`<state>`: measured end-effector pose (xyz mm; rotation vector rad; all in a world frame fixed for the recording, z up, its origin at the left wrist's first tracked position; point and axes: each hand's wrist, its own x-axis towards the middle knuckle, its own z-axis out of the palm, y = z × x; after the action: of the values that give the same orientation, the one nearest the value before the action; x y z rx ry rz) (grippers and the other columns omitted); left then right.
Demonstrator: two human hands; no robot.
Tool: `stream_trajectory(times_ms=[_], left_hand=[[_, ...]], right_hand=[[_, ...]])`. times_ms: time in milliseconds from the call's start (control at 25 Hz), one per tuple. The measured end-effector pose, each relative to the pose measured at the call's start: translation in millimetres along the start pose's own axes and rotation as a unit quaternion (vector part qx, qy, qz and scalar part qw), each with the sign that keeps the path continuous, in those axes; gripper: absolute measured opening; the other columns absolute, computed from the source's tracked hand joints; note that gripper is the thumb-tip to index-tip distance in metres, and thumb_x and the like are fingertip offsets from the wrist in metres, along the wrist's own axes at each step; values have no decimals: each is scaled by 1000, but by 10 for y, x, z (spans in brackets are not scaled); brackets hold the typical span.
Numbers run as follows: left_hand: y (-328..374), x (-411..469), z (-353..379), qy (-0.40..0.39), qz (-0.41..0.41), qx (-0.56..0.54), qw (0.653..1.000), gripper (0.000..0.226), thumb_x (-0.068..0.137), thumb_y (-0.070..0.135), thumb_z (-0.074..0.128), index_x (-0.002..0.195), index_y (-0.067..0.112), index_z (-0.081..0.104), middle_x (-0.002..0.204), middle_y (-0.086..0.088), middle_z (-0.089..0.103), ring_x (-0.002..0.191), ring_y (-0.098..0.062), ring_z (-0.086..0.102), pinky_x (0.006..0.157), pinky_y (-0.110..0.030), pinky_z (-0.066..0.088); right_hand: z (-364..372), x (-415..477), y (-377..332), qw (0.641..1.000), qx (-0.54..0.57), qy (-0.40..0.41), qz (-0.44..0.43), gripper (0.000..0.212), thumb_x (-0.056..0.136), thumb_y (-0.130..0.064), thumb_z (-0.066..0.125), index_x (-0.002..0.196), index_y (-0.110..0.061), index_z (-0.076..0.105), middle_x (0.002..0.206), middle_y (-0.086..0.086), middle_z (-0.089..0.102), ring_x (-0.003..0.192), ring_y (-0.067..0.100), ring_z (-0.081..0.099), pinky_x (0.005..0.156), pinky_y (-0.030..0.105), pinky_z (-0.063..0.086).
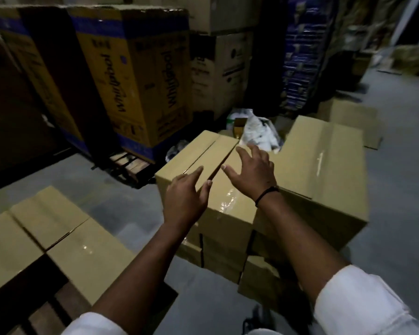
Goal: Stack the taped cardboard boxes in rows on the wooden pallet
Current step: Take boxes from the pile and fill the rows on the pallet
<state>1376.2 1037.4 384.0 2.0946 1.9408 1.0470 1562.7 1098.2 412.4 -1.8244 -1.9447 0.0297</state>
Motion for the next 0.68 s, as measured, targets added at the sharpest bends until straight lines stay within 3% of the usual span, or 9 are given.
stream_trajectory(times_ms=[120, 200, 320, 520, 680], left_hand=[[555, 342, 379, -24, 44, -49, 998, 51, 99, 49, 60, 143, 24, 59, 126, -3, 72, 117, -23, 63, 94, -42, 54], [915, 511, 626, -62, 72, -79, 992, 53, 98, 49, 62, 144, 23, 59, 130, -3, 70, 113, -20, 67, 95, -33, 54], [1379, 747, 1069, -151, 116, -83, 978, 56, 98, 47, 64, 146, 19, 57, 139, -5, 65, 123, -20, 63, 99, -28, 48], [1843, 1104, 1691, -283, 159, 12, 946, 52, 100, 48, 58, 144, 20, 55, 153, -10, 49, 136, -34, 49, 108, -38, 42], [2023, 1271, 1896, -296, 166, 54, 939, 47, 102, 51, 53, 140, 24, 55, 159, -5, 39, 140, -43, 35, 111, -48, 36]], right_hand=[[-270, 166, 785, 995, -47, -16, 86, 73, 90, -72, 52, 147, -27, 48, 163, 10, 27, 144, 41, 23, 115, 53, 27], [-386, 186, 1308, 987, -67, -39, 142, 75, 88, -76, 49, 146, -28, 48, 164, 10, 24, 144, 43, 20, 116, 56, 24], [-523, 158, 1975, 971, -74, -65, 216, 78, 86, -80, 46, 146, -30, 47, 166, 4, 18, 144, 45, 15, 113, 61, 26], [-480, 204, 2543, 962, -70, -112, 238, 84, 89, -80, 40, 156, -29, 34, 169, 7, 12, 150, 48, 5, 115, 64, 18], [-428, 343, 2712, 965, -50, -121, 228, 84, 92, -79, 36, 160, -31, 25, 171, 4, 7, 152, 48, -4, 114, 64, 21]])
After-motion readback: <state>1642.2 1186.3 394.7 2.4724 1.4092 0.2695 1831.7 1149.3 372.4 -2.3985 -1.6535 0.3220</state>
